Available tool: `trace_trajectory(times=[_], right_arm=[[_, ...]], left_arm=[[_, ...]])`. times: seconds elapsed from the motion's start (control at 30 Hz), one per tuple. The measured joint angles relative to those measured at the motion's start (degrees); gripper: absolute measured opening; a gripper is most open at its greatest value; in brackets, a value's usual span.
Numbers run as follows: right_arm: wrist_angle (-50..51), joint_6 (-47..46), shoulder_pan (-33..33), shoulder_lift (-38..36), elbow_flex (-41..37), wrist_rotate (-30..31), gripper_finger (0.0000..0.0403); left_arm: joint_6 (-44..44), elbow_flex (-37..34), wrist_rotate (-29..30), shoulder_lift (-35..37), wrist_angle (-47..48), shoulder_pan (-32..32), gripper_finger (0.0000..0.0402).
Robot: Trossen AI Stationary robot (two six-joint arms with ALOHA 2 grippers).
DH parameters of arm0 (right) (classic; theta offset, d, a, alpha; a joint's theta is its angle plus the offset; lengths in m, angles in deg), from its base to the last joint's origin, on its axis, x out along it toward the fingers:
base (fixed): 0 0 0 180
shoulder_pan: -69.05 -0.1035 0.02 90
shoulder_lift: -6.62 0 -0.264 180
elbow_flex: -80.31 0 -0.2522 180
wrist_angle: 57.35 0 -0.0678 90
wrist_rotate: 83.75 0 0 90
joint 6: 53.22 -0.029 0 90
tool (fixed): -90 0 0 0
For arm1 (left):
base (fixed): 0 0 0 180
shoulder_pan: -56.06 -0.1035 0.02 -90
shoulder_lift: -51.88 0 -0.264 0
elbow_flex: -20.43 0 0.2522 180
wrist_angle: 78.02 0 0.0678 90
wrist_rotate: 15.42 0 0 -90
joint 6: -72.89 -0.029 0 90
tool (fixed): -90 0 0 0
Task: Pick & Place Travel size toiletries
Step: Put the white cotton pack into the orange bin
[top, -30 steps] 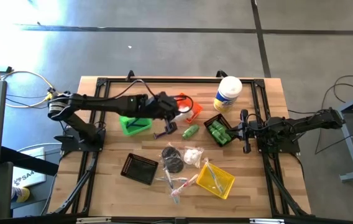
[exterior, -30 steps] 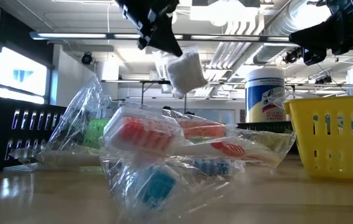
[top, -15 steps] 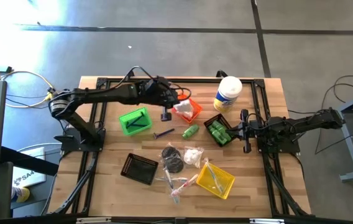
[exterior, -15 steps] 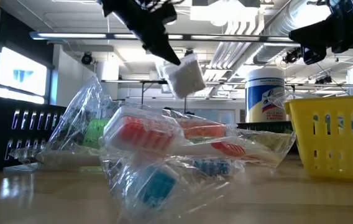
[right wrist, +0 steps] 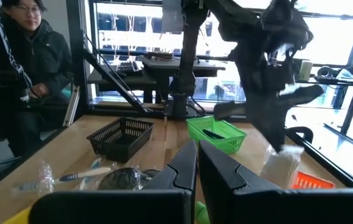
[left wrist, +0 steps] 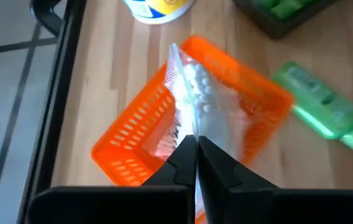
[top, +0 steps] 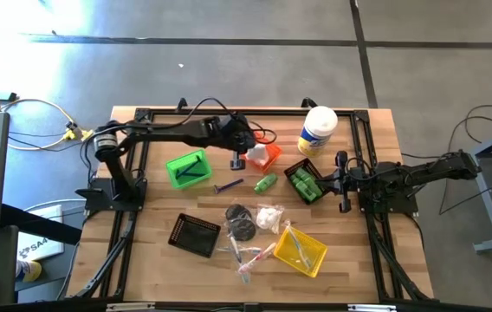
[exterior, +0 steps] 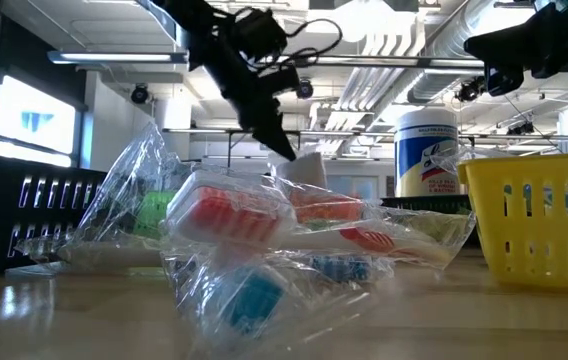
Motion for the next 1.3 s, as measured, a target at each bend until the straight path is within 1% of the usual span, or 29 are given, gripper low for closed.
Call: trace_trajectory(times=[0.1,0.33,0.53,0.8,0.93,1.07,1.17,1.3], right_arm=[[0.06,-0.29,0.00,0.00,0.00,-0.03,0.0009],[0.68,-0.44,-0.02,0.02,0.00,-0.05,0.0009],[0.68,-0.42,-0.02,0.01,0.01,-0.06,0.0009],[0.68,-0.42,-0.01,0.01,0.00,-0.05,0.0009],[0.68,-0.41,0.00,0.02,0.00,-0.05,0.0009],[0.66,-0.40,-0.02,0.00,0.00,-0.05,0.0009],[0.66,-0.41,-0.02,0.02,0.00,-0.07,0.0009],[0.66,-0.42,-0.02,0.02,0.00,-0.27,0.0009]], left_arm=[[-1.71,0.00,1.31,-0.47,-1.63,0.00,0.0001],[-2.21,0.07,1.36,0.17,-7.33,0.00,0.0001],[-9.27,0.07,1.40,0.18,-8.28,0.00,0.0001],[-12.32,0.07,1.57,0.18,-8.34,0.00,0.0001],[-13.42,0.07,3.71,0.18,-9.97,0.00,0.0001],[-13.27,0.07,4.08,0.18,-10.90,0.00,0.0003],[-13.23,0.07,4.96,0.18,-11.20,0.00,0.0023],[-13.23,0.07,5.61,0.16,-11.18,0.00,0.0073]])
